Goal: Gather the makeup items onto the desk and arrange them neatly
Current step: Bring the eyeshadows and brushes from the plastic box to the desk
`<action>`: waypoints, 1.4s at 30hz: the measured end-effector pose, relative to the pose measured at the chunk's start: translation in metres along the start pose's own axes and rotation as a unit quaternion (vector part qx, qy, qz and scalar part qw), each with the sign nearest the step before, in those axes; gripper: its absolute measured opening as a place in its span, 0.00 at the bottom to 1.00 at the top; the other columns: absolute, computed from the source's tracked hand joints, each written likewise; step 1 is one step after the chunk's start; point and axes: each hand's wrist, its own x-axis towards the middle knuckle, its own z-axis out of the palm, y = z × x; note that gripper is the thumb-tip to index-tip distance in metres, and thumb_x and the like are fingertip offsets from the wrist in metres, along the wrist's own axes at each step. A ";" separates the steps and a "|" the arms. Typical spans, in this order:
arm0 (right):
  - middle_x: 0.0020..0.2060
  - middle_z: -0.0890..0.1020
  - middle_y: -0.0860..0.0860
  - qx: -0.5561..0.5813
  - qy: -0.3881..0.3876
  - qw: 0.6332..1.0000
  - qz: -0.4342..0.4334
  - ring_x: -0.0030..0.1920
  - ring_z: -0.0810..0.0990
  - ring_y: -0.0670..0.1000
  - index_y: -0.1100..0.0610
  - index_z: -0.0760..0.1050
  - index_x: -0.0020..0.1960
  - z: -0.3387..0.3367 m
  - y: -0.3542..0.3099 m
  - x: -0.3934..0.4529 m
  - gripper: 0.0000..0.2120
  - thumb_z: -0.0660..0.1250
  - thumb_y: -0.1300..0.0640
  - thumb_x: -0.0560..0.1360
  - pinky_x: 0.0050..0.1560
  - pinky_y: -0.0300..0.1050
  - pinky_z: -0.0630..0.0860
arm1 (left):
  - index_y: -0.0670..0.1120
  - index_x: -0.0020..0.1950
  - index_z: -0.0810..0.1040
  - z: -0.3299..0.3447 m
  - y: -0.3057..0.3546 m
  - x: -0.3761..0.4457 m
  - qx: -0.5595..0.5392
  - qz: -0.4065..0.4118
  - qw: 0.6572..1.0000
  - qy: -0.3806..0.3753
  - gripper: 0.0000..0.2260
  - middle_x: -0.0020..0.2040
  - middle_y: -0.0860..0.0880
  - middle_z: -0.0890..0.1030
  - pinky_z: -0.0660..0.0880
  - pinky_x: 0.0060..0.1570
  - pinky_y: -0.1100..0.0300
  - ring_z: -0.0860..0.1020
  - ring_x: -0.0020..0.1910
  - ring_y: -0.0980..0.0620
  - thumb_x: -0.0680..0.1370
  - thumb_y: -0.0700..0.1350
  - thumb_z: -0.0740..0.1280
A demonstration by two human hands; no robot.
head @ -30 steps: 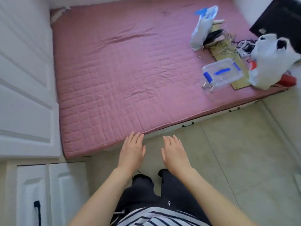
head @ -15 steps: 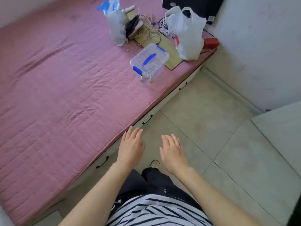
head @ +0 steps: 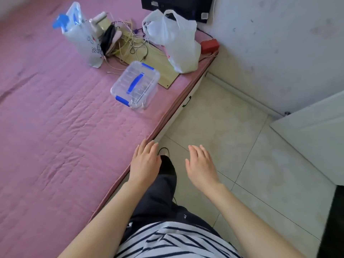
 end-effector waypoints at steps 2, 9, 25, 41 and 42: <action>0.74 0.62 0.55 0.001 0.001 1.000 0.007 0.76 0.53 0.57 0.60 0.55 0.76 -0.013 0.001 0.031 0.25 0.52 0.51 0.82 0.76 0.50 0.54 | 0.43 0.69 0.71 -0.005 -0.002 0.032 -0.003 -0.001 1.000 -0.004 0.18 0.70 0.46 0.71 0.61 0.72 0.46 0.61 0.75 0.42 0.79 0.43 0.63; 0.73 0.64 0.56 -0.027 0.022 0.999 -0.014 0.75 0.56 0.56 0.62 0.57 0.75 -0.077 -0.018 0.154 0.24 0.52 0.52 0.82 0.75 0.46 0.48 | 0.43 0.68 0.72 -0.042 -0.024 0.152 0.005 -0.001 1.000 -0.004 0.18 0.68 0.46 0.73 0.61 0.71 0.47 0.62 0.74 0.41 0.78 0.41 0.64; 0.72 0.65 0.58 -0.104 -0.052 0.980 -0.161 0.75 0.58 0.56 0.64 0.57 0.75 -0.127 -0.049 0.350 0.25 0.52 0.53 0.82 0.77 0.49 0.49 | 0.43 0.69 0.71 -0.075 -0.071 0.283 -0.024 -0.175 0.984 0.018 0.19 0.69 0.46 0.72 0.61 0.71 0.51 0.65 0.72 0.44 0.78 0.42 0.64; 0.71 0.66 0.57 -0.185 -0.166 0.901 -0.357 0.75 0.57 0.60 0.62 0.60 0.72 -0.130 -0.039 0.509 0.22 0.56 0.54 0.81 0.75 0.51 0.55 | 0.37 0.67 0.72 -0.014 -0.041 0.349 -0.067 -0.402 0.912 0.048 0.22 0.67 0.39 0.74 0.66 0.69 0.44 0.70 0.68 0.39 0.73 0.37 0.67; 0.70 0.67 0.58 -0.187 -0.169 0.898 -0.362 0.75 0.57 0.60 0.63 0.61 0.72 -0.126 -0.039 0.517 0.22 0.56 0.54 0.81 0.75 0.51 0.55 | 0.37 0.67 0.73 -0.008 -0.042 0.352 -0.063 -0.402 0.913 0.042 0.22 0.66 0.39 0.74 0.66 0.68 0.44 0.70 0.68 0.39 0.73 0.37 0.67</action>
